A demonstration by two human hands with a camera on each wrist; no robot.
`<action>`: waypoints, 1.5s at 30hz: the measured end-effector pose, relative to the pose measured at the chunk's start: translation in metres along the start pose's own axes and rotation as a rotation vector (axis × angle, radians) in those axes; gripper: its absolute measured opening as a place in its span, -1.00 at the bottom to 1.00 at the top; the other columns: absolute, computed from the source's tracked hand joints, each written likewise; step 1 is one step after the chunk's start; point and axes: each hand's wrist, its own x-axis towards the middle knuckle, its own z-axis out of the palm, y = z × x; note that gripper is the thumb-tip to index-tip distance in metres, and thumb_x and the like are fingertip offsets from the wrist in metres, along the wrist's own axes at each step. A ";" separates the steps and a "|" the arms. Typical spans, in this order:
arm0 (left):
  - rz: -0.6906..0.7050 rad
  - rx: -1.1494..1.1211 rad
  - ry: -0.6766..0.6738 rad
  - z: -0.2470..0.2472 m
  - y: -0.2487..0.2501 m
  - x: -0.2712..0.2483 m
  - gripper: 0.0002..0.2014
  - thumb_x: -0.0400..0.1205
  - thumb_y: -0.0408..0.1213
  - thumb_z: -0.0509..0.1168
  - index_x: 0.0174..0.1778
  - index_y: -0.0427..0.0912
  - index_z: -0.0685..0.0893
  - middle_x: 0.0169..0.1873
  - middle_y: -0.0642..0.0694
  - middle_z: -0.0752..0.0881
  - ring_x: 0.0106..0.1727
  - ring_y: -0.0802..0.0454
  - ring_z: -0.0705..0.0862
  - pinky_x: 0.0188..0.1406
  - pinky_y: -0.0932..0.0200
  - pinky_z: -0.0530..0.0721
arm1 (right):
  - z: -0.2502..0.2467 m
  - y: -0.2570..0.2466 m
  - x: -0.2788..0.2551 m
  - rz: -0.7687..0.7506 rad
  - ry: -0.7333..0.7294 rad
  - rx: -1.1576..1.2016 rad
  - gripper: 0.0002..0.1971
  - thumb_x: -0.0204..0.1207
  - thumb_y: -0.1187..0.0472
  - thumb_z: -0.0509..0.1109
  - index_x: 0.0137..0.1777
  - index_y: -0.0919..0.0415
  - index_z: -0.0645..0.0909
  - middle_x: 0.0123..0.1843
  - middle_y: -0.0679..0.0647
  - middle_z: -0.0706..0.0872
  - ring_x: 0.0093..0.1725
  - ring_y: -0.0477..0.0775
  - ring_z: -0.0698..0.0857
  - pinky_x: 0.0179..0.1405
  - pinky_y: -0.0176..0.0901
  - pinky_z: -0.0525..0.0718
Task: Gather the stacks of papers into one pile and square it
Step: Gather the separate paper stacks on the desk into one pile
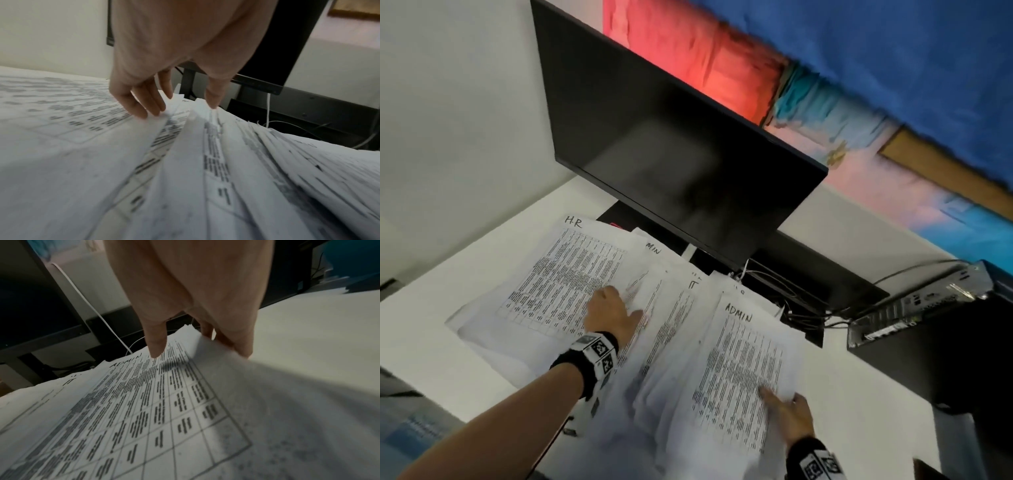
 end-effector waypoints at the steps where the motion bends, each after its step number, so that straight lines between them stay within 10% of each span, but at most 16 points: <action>1: -0.006 -0.031 -0.068 -0.001 -0.005 0.000 -0.22 0.58 0.12 0.42 0.50 -0.42 0.42 0.46 -0.39 0.52 0.44 -0.31 0.57 0.40 -0.16 0.64 | 0.003 0.002 0.012 0.011 0.000 0.030 0.14 -0.23 -0.35 0.79 0.33 0.35 0.70 0.19 0.22 0.86 0.17 0.23 0.83 0.36 0.22 0.72; 8: 0.159 -0.044 -0.394 0.014 0.016 -0.022 -0.17 0.65 -0.04 0.39 0.74 -0.27 0.13 0.72 -0.25 0.17 0.66 -0.24 0.37 0.61 -0.09 0.46 | 0.046 -0.077 -0.046 0.074 -0.168 -0.013 -0.54 0.45 0.31 0.64 0.35 0.32 0.70 0.20 0.27 0.85 0.17 0.31 0.81 0.39 0.25 0.67; 14: 0.214 -0.127 -0.559 0.016 0.033 -0.026 -0.19 0.66 -0.40 0.35 0.79 -0.13 0.08 0.75 -0.13 0.25 0.57 -0.04 0.46 0.35 0.28 0.49 | 0.050 -0.069 -0.037 0.086 -0.097 0.153 0.09 -0.06 0.13 0.87 0.50 0.40 0.45 0.33 0.32 0.72 0.28 0.37 0.73 0.42 0.30 0.62; 16: 0.233 -0.227 -0.581 0.007 0.030 -0.021 -0.23 0.65 -0.35 0.40 0.76 -0.07 0.20 0.65 -0.11 0.42 0.48 -0.04 0.53 0.33 0.28 0.44 | 0.040 -0.070 -0.043 0.134 -0.114 0.156 -0.07 0.17 0.29 0.80 0.52 0.51 0.44 0.31 0.32 0.71 0.24 0.33 0.71 0.35 0.08 0.55; 19: 0.176 -0.329 -0.388 -0.022 0.011 -0.002 -0.28 0.59 -0.21 0.50 0.66 -0.08 0.36 0.44 -0.10 0.57 0.38 -0.04 0.60 0.40 0.05 0.58 | 0.024 -0.071 -0.051 0.129 -0.156 0.157 -0.42 0.39 0.52 0.58 0.44 0.52 0.57 0.09 0.33 0.81 0.03 0.25 0.78 0.14 0.06 0.66; 23: -0.061 0.059 0.103 -0.082 -0.036 0.036 -0.25 0.48 0.00 0.55 0.53 -0.19 0.44 0.38 -0.22 0.56 0.37 -0.22 0.59 0.38 -0.21 0.60 | 0.011 -0.060 -0.058 0.082 -0.213 0.291 -0.24 0.13 0.40 0.72 0.41 0.43 0.63 0.23 0.40 0.83 0.16 0.41 0.85 0.30 0.36 0.71; 27: -0.367 0.181 0.123 -0.115 -0.089 0.064 0.10 0.25 0.32 0.59 0.51 -0.36 0.38 0.40 -0.35 0.50 0.42 -0.32 0.51 0.38 -0.27 0.57 | 0.004 -0.066 -0.073 0.128 -0.203 0.386 -0.70 0.56 0.43 0.48 0.28 0.33 0.65 0.16 0.37 0.81 -0.27 0.25 0.88 -0.14 0.00 0.82; 31: -0.226 0.103 -0.015 -0.108 -0.101 0.074 -0.05 0.37 0.26 0.55 0.52 -0.29 0.43 0.41 -0.32 0.53 0.40 -0.31 0.55 0.36 -0.21 0.60 | 0.014 -0.052 -0.071 0.168 -0.217 0.365 0.23 -0.19 0.06 0.90 0.56 0.45 0.52 0.36 0.40 0.74 0.36 0.40 0.71 0.47 0.30 0.53; 35: -0.073 -0.022 -0.175 -0.090 -0.079 0.069 -0.12 0.50 0.04 0.55 0.67 -0.23 0.35 0.57 -0.26 0.51 0.55 -0.26 0.51 0.49 -0.06 0.47 | 0.030 -0.049 -0.084 0.248 -0.268 0.300 -0.20 0.27 0.23 0.61 0.52 0.52 0.51 0.09 0.37 0.79 0.08 0.38 0.75 0.10 0.32 0.70; 40: 0.013 -0.042 -0.422 -0.062 -0.056 0.054 0.04 0.56 0.10 0.48 0.80 -0.22 0.02 0.78 -0.19 0.12 0.79 -0.14 0.14 0.72 0.03 0.14 | 0.059 -0.047 -0.080 0.165 -0.188 0.239 0.34 -0.63 -0.08 0.86 0.35 0.41 0.66 0.20 0.29 0.81 0.28 0.36 0.72 0.51 0.34 0.53; 45: 0.073 0.008 -0.494 -0.039 -0.032 0.034 -0.14 0.60 0.07 0.45 0.74 -0.18 0.25 0.72 -0.22 0.30 0.71 -0.15 0.30 0.64 0.01 0.28 | 0.084 -0.077 -0.098 0.137 -0.227 0.277 -0.55 0.52 0.43 0.50 0.42 0.46 0.63 -0.12 0.18 0.91 0.10 0.27 0.80 0.21 0.22 0.70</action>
